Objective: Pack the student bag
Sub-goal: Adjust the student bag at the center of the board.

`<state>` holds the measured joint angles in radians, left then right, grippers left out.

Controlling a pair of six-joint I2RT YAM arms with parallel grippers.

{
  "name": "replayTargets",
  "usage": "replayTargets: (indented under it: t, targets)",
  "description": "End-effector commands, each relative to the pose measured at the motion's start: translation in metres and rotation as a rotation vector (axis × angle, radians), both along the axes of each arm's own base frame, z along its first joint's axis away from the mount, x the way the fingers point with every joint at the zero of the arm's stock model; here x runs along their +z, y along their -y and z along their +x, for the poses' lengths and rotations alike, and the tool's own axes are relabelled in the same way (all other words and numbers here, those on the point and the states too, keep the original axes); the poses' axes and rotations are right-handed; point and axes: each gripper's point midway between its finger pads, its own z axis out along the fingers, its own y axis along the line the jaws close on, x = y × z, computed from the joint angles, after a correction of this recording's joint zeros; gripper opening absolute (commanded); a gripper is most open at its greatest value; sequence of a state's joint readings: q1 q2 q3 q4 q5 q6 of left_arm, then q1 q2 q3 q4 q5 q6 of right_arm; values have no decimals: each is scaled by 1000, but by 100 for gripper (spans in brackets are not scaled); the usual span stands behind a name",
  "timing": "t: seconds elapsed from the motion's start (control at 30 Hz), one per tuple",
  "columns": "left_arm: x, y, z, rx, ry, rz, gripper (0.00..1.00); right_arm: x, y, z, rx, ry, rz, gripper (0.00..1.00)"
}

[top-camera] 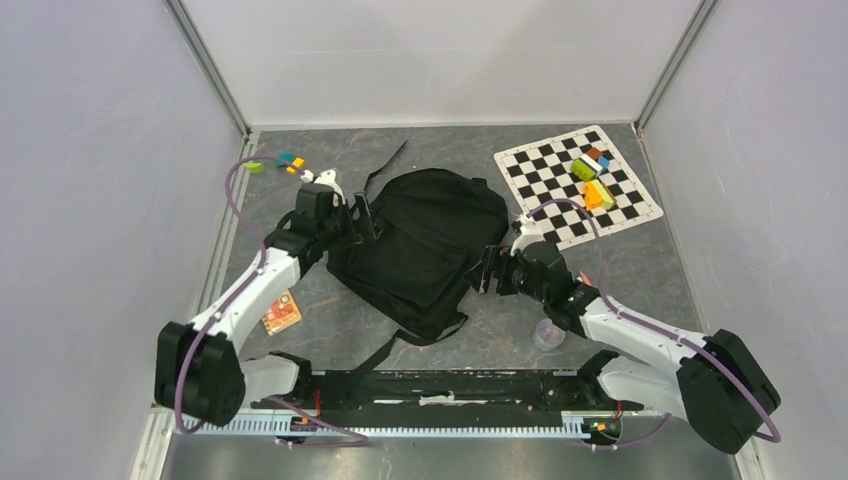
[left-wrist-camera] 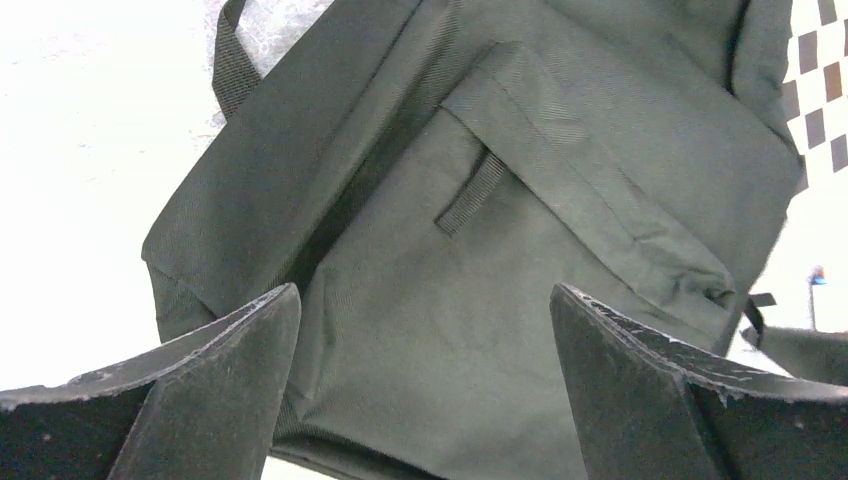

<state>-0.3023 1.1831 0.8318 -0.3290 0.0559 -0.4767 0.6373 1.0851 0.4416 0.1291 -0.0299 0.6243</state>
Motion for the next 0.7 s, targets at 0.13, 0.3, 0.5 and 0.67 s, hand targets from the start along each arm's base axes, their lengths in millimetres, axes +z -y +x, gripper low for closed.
replayTargets:
  t: [0.13, 0.3, 0.5, 0.67]
  targets:
    - [-16, -9, 39, -13, 32, 102, 100, 23, -38, -6, 69, 20, 203, 79]
    - [-39, -2, 34, -43, -3, 72, 100, 18, -47, -2, 98, 13, 191, 75]
    - [-61, 19, 7, -127, -59, 26, 100, 12, -49, 8, 94, 24, 149, 54]
    - [-73, 41, -27, -212, -98, 50, 100, 22, -33, 29, 40, 106, 43, 15]
